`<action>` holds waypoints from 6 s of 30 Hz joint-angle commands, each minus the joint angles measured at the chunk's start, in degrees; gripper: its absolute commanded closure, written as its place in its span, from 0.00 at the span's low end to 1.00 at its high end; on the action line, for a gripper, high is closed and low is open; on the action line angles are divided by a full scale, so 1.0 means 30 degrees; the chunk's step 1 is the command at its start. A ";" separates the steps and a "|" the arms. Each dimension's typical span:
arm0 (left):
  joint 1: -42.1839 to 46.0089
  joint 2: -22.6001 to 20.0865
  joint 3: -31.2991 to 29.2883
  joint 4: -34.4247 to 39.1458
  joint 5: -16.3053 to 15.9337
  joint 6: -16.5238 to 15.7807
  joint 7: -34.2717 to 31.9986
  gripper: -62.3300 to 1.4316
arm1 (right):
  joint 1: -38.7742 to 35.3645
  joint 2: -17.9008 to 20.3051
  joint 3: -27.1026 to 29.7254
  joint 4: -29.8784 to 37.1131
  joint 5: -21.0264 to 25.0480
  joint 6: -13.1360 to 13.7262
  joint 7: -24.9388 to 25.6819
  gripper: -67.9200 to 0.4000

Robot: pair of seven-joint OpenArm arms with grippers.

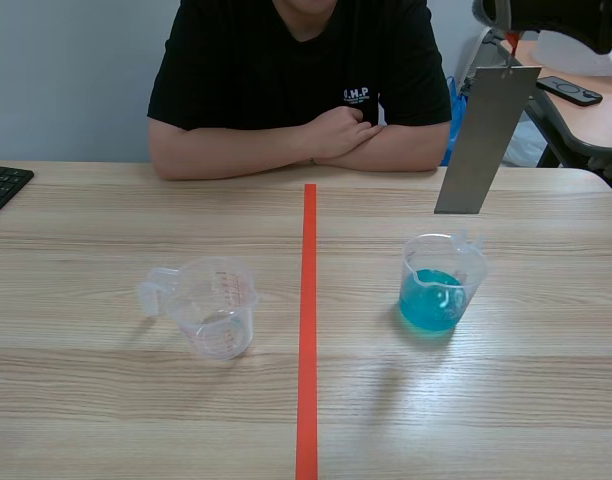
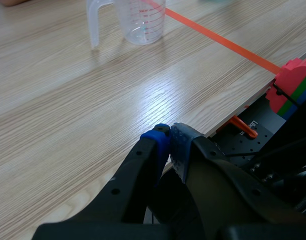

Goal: Do the redox reaction experiment.
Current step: 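Raise the plate and point at it, then put the plate into the left beaker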

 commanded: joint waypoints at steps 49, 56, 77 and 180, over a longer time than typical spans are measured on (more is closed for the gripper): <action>-1.7770 -0.5887 0.9814 0.0073 -0.2222 -0.2944 0.6608 0.93 | 0.0270 0.0306 0.0270 0.0204 0.0831 -0.0204 0.0262 0.97; -2.3190 -0.5311 1.5489 0.0036 -0.4903 -0.2944 1.0207 0.93 | 0.0270 0.0306 0.0270 0.0204 0.0831 -0.0204 0.0255 0.97; -3.0265 0.1523 2.3788 -0.4422 -0.7293 -0.2944 1.4804 0.93 | 0.0270 0.0306 0.0270 0.0204 0.0838 -0.0204 0.0262 0.97; -2.9674 -0.4597 2.4334 -0.5559 -1.0870 -0.2944 1.1147 0.93 | 0.0270 0.0306 0.0270 0.0204 0.0831 -0.0197 0.0262 0.97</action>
